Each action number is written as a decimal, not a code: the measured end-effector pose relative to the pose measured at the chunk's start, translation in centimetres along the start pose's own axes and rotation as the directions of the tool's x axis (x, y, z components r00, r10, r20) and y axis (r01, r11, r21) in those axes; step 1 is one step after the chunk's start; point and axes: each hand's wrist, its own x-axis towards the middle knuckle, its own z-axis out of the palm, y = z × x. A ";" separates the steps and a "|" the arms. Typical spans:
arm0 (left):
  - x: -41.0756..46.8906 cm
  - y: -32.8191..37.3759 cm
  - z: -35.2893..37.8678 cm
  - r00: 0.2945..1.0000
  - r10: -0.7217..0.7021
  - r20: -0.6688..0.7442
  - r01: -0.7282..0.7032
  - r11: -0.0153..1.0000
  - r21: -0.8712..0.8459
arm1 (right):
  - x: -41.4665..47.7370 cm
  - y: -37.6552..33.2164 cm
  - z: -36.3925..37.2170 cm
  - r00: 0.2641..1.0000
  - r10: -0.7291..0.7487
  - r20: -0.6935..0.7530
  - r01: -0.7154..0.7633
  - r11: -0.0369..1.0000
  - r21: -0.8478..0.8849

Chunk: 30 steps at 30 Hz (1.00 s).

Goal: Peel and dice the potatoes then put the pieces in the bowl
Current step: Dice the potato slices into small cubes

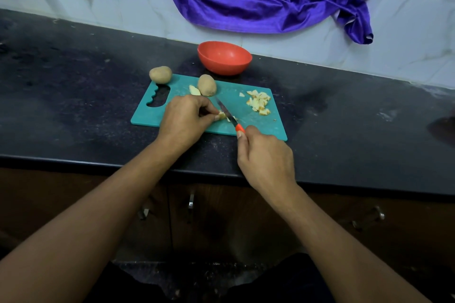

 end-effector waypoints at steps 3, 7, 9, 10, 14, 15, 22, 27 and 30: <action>0.0 0.1 -0.1 1.000 0.006 -0.002 -0.006 1.000 0.004 | 0.2 -0.1 0.1 1.000 -0.025 0.010 0.026 0.999 -0.028; -0.1 0.0 0.0 1.000 0.003 -0.001 -0.003 1.000 0.023 | 0.6 -0.3 -0.1 0.996 -0.055 0.067 0.059 0.997 -0.056; -0.1 0.0 -0.1 1.000 0.000 0.001 0.000 1.000 0.031 | 0.8 -0.4 -0.1 0.994 -0.057 0.091 0.063 0.996 -0.064; 0.0 0.0 -0.1 1.000 0.001 0.002 -0.001 1.000 0.029 | 0.7 -0.4 -0.2 0.995 -0.053 0.091 0.058 0.996 -0.063; -0.1 0.1 -0.1 1.000 0.012 0.013 -0.012 0.999 0.038 | 0.1 -0.1 -0.2 0.999 -0.015 0.045 0.016 1.000 -0.018; -0.1 0.1 -0.1 1.000 0.012 0.011 -0.012 0.999 0.042 | 0.0 -0.1 -0.2 0.999 -0.017 0.034 0.017 1.000 -0.015; -0.2 0.2 -0.1 0.999 0.033 -0.008 -0.032 0.999 0.031 | 0.1 -0.2 -0.1 0.998 -0.042 0.048 0.043 0.999 -0.027; -0.1 0.1 -0.1 1.000 0.019 -0.012 -0.018 0.999 0.046 | 0.5 -0.4 -0.2 0.995 -0.076 0.067 0.081 0.993 -0.081; -0.2 0.1 -0.1 1.000 0.014 -0.004 -0.013 0.999 0.032 | 0.6 -0.4 -0.3 0.994 -0.070 0.082 0.076 0.994 -0.076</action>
